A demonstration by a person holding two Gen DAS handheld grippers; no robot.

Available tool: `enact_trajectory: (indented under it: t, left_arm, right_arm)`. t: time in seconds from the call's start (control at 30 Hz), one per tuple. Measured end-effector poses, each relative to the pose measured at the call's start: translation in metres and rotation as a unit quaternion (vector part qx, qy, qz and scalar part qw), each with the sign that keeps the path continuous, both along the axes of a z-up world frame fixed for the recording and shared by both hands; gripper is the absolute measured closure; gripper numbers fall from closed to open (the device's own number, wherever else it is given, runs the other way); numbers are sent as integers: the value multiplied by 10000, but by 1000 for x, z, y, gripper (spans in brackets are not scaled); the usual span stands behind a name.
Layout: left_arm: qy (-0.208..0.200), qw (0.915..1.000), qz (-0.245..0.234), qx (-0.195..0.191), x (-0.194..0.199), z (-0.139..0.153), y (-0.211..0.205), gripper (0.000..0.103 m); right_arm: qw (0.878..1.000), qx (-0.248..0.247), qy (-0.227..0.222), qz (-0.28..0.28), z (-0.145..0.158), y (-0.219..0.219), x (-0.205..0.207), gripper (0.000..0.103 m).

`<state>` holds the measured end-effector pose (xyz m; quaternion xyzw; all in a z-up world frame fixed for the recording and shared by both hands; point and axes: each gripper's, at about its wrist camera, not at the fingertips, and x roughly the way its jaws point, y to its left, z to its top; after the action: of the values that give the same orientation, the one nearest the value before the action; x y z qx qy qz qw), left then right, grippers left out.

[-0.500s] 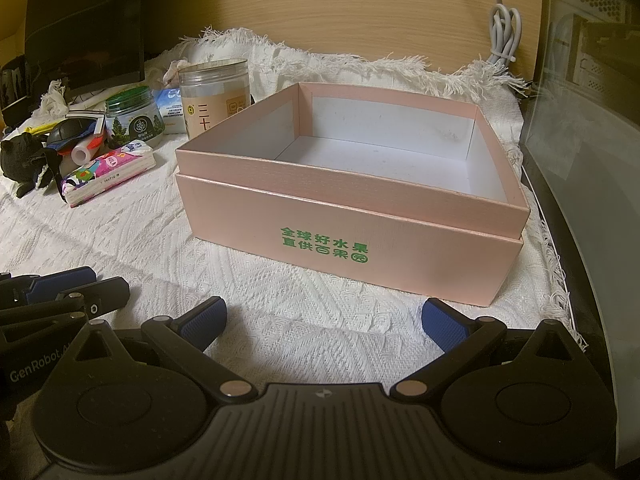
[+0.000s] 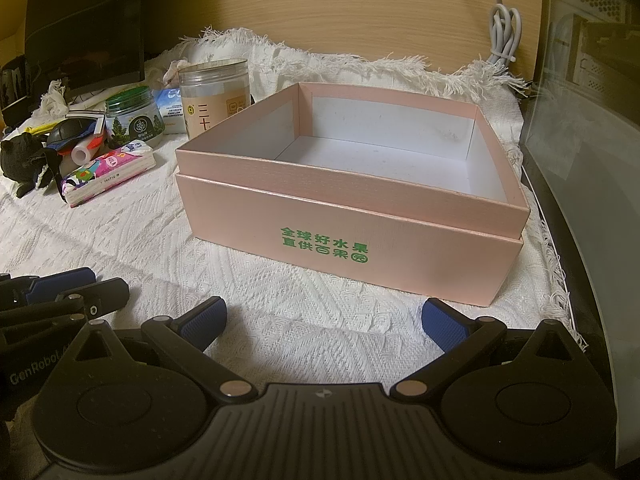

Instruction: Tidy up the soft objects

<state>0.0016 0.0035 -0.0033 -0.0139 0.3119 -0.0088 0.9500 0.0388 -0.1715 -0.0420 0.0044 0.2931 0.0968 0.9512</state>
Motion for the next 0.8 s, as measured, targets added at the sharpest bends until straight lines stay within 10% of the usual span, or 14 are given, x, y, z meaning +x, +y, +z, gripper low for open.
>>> enact_trajectory:
  t: [0.8]
  left_arm:
    - [-2, 10000, -3, -1, 4, -9, 6, 71]
  right_arm:
    - [10000, 0, -1, 1, 0, 0, 0, 0]
